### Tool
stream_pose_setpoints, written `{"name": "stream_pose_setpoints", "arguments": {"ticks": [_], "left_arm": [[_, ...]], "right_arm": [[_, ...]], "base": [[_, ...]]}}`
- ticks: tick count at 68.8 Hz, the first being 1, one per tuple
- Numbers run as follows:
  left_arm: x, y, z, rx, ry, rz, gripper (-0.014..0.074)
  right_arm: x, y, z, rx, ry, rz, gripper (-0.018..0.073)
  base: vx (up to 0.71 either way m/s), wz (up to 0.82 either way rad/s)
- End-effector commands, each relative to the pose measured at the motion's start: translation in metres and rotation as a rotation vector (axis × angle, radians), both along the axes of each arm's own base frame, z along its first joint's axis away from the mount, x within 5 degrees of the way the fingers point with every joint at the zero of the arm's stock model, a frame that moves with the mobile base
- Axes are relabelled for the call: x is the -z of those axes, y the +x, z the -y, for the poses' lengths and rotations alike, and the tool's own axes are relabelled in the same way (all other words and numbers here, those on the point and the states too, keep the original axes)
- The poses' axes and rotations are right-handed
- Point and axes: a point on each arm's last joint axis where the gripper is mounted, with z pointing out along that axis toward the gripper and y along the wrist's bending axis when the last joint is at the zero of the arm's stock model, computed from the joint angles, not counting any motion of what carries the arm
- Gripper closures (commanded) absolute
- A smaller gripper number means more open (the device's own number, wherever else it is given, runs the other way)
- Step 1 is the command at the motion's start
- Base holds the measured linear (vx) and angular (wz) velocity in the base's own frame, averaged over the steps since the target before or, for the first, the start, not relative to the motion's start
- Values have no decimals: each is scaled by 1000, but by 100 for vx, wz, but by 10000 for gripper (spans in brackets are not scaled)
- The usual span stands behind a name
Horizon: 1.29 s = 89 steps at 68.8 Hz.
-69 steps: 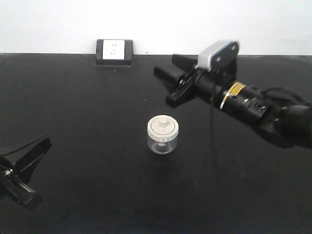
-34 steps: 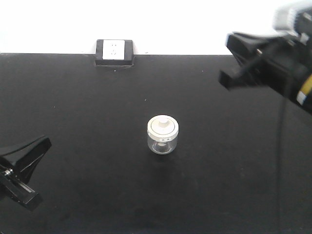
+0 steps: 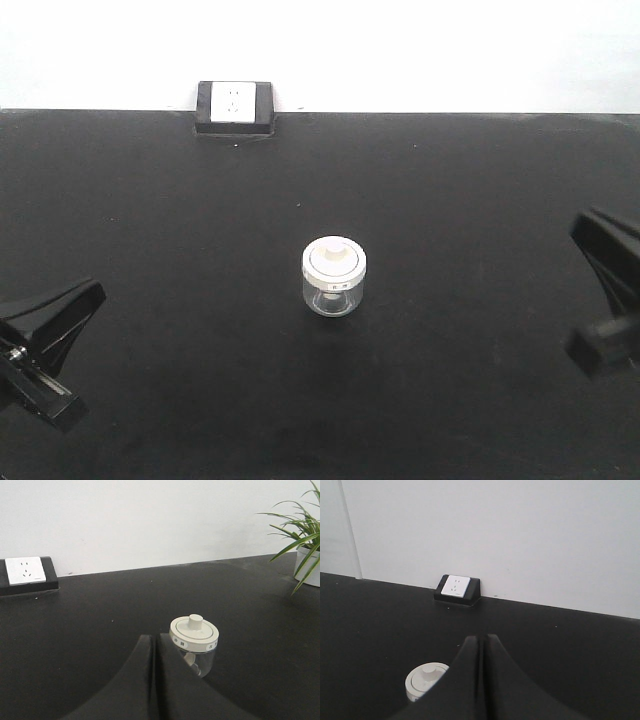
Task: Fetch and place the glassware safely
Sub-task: 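Withdraw the right gripper up and away from the jar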
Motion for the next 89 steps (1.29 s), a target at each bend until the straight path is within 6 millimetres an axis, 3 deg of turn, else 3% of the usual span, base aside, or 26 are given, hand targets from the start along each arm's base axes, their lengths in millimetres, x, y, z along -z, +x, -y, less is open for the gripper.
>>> {"name": "stream_pose_setpoints", "arguments": {"ticks": [1,17,89], "left_arm": [[-14,1,2,18,-63,68,594],[-14,1,2,18,-63,68,594],[-17,1,0,-9,-86,80,594]], "right_arm": [[-6,-14,2,-25,30,86,563],[0,-30,7,-18,40,125,563],[-1,-30,8,-18,41,126,563]], "base": [[0,0],[0,0],[0,0]]}}
